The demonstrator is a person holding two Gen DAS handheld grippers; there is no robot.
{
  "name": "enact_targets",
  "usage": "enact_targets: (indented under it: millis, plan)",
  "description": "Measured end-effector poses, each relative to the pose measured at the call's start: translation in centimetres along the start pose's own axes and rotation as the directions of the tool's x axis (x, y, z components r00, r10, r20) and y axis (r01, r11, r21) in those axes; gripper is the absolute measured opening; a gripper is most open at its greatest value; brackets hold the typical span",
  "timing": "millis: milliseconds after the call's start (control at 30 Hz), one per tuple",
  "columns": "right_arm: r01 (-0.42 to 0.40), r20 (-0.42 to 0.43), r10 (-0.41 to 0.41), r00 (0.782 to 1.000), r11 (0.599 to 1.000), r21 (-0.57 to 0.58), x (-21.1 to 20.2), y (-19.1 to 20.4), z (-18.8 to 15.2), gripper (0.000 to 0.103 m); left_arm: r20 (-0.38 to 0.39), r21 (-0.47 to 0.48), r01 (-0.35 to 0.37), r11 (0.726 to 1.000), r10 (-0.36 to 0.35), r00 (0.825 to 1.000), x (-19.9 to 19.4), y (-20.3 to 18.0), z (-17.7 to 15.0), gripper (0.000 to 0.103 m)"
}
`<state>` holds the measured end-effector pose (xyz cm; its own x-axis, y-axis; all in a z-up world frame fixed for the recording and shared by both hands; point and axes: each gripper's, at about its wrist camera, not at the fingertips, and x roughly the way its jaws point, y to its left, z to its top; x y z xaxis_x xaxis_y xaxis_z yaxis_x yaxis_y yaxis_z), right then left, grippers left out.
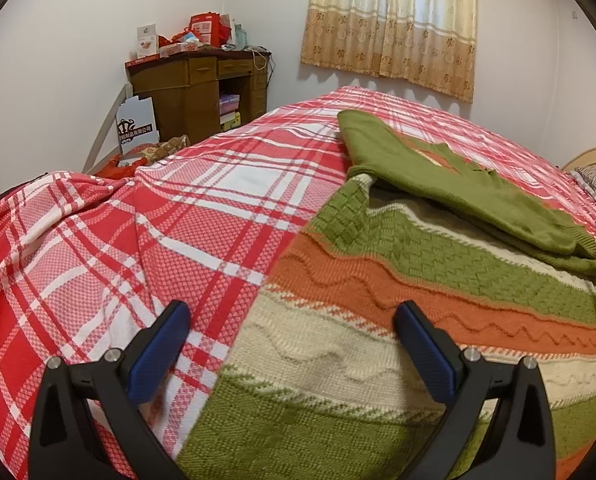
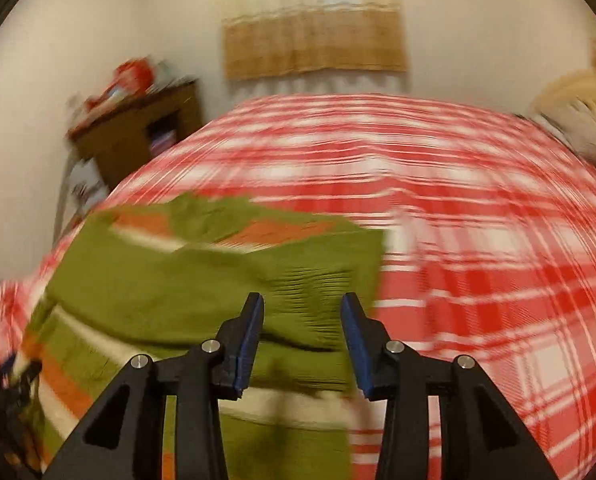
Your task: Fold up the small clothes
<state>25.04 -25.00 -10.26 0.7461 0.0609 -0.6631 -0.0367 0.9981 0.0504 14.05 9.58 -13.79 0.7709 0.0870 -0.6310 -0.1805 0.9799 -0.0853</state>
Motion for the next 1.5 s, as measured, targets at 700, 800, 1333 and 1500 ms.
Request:
enact_targets:
  millis: [700, 800, 1333, 1500]
  plan:
    - [-0.082, 0.045, 0.075, 0.996, 0.981, 0.174, -14.1, -3.1, -10.5, 0.064, -0.007, -0.002, 0.007, 1.000, -0.007, 1.000, -0.1, -0.1, -0.2, 0.103]
    - [-0.090, 0.064, 0.078, 0.995, 0.975, 0.201, -17.3, -3.8, -12.7, 0.064, -0.032, 0.016, 0.022, 1.000, -0.022, 0.999, -0.5, -0.1, -0.1, 0.103]
    - [-0.190, -0.130, 0.222, 0.966, 0.956, 0.222, -17.3, -1.2, -21.7, 0.064, -0.147, 0.106, 0.197, 0.975, -0.181, 0.972, -10.3, 6.5, -4.7, 0.103]
    - [-0.192, -0.193, 0.236, 0.953, 0.956, 0.221, -17.3, -0.5, -23.6, 0.064, -0.149, 0.103, 0.206, 0.973, -0.190, 0.970, -11.0, 7.0, -5.3, 0.095]
